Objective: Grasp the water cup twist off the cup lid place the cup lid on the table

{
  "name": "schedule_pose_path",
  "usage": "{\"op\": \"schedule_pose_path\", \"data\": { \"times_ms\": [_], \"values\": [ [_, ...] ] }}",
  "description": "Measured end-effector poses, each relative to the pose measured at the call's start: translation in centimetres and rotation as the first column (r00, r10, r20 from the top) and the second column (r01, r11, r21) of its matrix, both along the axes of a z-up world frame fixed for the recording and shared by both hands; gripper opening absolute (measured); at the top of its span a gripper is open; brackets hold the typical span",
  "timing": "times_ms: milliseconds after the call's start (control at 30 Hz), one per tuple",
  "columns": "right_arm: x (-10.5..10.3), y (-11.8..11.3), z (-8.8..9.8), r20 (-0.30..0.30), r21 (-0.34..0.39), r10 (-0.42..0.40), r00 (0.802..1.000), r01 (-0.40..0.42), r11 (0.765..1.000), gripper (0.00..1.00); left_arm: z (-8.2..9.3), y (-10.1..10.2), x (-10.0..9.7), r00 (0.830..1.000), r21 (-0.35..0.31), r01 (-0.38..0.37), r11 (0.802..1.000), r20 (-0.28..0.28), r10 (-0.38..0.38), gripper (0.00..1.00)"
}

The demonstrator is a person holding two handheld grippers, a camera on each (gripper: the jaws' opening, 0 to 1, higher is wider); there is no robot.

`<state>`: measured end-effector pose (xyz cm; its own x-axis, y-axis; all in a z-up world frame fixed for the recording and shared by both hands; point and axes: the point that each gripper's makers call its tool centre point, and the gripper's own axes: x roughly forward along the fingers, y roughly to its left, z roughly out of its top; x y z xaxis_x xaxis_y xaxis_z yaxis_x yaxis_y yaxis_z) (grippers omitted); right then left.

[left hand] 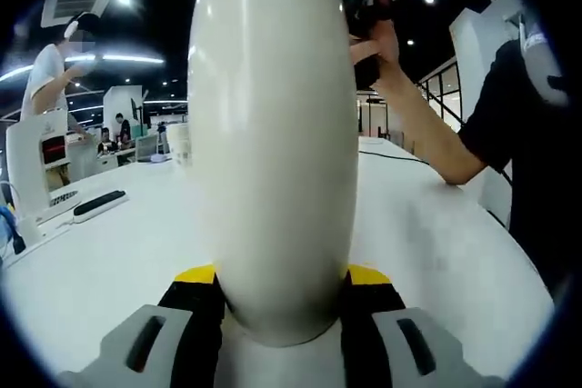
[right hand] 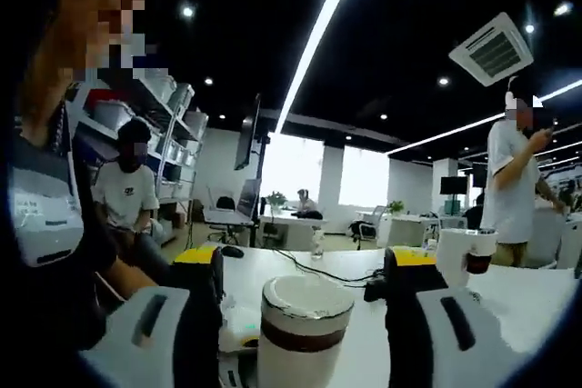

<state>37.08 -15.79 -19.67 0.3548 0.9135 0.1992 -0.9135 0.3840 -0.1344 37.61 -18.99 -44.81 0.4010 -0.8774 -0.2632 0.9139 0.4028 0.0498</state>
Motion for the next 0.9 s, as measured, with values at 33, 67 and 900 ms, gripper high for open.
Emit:
{"op": "schedule_pose_path", "data": {
  "times_ms": [33,67,900],
  "values": [
    [0.1,0.0,0.3,0.034,-0.013,-0.07,0.997,0.071,0.997,0.7,0.0,0.0,0.0,1.0,0.0,0.0,1.0,0.0,0.0,0.51],
    [0.3,-0.2,0.7,0.065,-0.022,-0.154,0.986,0.156,0.988,0.67,0.0,0.0,0.0,1.0,0.0,0.0,1.0,0.0,0.0,0.51],
    [1.5,0.9,-3.5,-0.031,-0.13,-0.363,0.931,0.356,0.925,0.48,0.1,0.1,0.1,1.0,0.001,-0.007,1.0,0.001,0.007,0.51]
  ]
}}
